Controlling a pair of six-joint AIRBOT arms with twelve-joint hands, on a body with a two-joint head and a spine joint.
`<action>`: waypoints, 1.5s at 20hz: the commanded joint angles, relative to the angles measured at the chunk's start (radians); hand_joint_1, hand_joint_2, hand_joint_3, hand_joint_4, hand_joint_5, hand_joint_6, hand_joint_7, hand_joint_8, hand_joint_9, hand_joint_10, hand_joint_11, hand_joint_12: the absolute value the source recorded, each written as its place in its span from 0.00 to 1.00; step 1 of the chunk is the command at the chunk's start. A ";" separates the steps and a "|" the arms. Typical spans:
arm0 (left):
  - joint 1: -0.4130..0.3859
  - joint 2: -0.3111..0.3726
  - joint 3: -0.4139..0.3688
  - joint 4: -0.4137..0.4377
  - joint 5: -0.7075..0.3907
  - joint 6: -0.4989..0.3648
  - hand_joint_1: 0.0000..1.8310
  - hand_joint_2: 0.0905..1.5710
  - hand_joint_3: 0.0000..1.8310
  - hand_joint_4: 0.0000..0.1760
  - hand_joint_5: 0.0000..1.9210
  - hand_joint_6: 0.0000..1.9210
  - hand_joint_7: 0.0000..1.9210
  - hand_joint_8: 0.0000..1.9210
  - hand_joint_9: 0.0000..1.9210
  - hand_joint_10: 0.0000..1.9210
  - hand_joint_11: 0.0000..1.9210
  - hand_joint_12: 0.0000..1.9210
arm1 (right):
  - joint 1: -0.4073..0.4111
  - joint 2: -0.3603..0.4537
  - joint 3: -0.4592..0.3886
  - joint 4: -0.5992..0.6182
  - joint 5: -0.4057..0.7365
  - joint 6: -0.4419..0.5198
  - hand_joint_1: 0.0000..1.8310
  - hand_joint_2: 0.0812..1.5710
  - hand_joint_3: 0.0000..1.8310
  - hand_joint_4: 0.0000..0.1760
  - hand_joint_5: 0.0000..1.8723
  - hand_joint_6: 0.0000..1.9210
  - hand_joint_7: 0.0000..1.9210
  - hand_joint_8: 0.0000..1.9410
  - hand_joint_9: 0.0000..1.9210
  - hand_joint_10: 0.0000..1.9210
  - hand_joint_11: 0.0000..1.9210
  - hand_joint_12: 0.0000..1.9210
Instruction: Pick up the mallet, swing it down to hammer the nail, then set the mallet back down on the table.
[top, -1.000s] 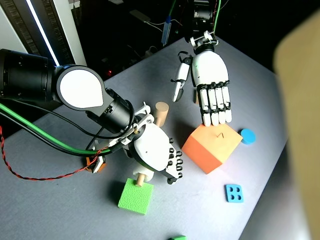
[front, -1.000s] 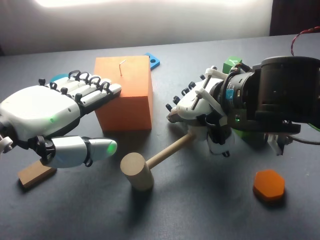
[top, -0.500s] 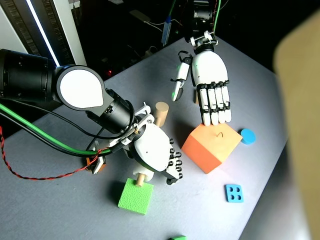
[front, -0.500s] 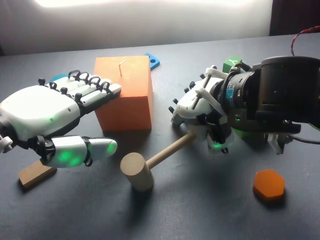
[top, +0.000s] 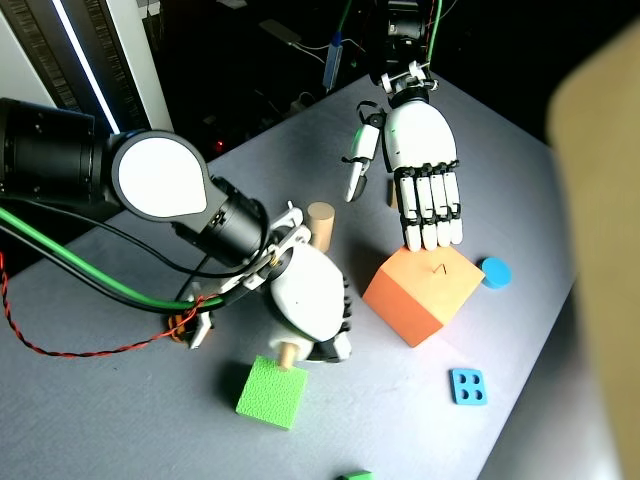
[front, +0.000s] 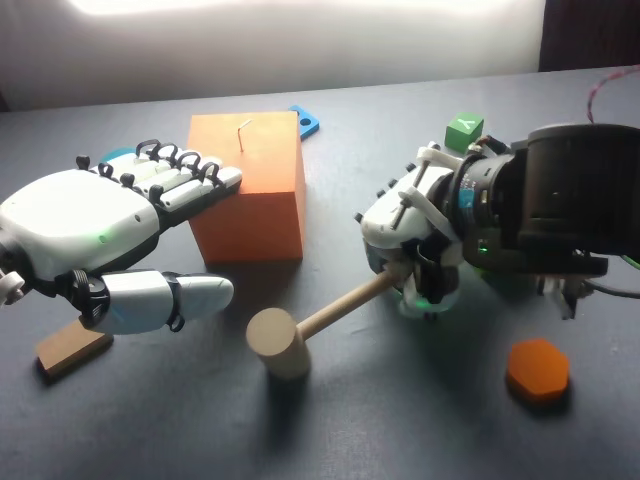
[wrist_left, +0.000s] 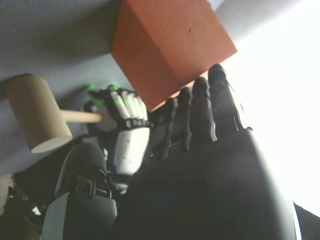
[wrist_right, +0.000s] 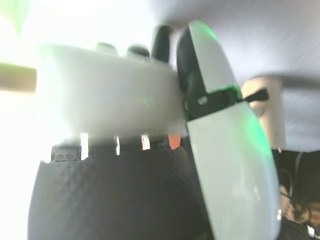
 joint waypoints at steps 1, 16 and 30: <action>-0.004 -0.001 0.006 -0.004 -0.079 -0.001 0.00 0.81 0.00 0.00 0.01 0.00 0.03 0.00 0.02 0.00 0.00 0.01 | 0.013 0.013 -0.008 -0.047 0.038 -0.003 0.24 0.90 0.01 0.00 0.31 1.00 0.36 1.00 0.35 1.00 0.40 1.00; -0.004 -0.001 0.007 -0.004 -0.063 0.011 0.00 0.81 0.00 0.00 0.01 0.00 0.04 0.00 0.03 0.00 0.01 0.02 | 0.110 0.296 -0.261 -0.047 -0.008 0.031 0.24 0.98 0.00 0.00 0.36 1.00 0.41 1.00 0.37 1.00 0.42 1.00; -0.005 -0.005 0.010 -0.004 -0.049 0.026 0.00 0.81 0.00 0.00 0.01 0.00 0.03 0.00 0.02 0.00 0.00 0.03 | 0.200 0.318 -0.268 -0.651 0.053 0.700 0.27 0.96 0.00 0.00 0.34 1.00 0.40 1.00 0.35 1.00 0.39 1.00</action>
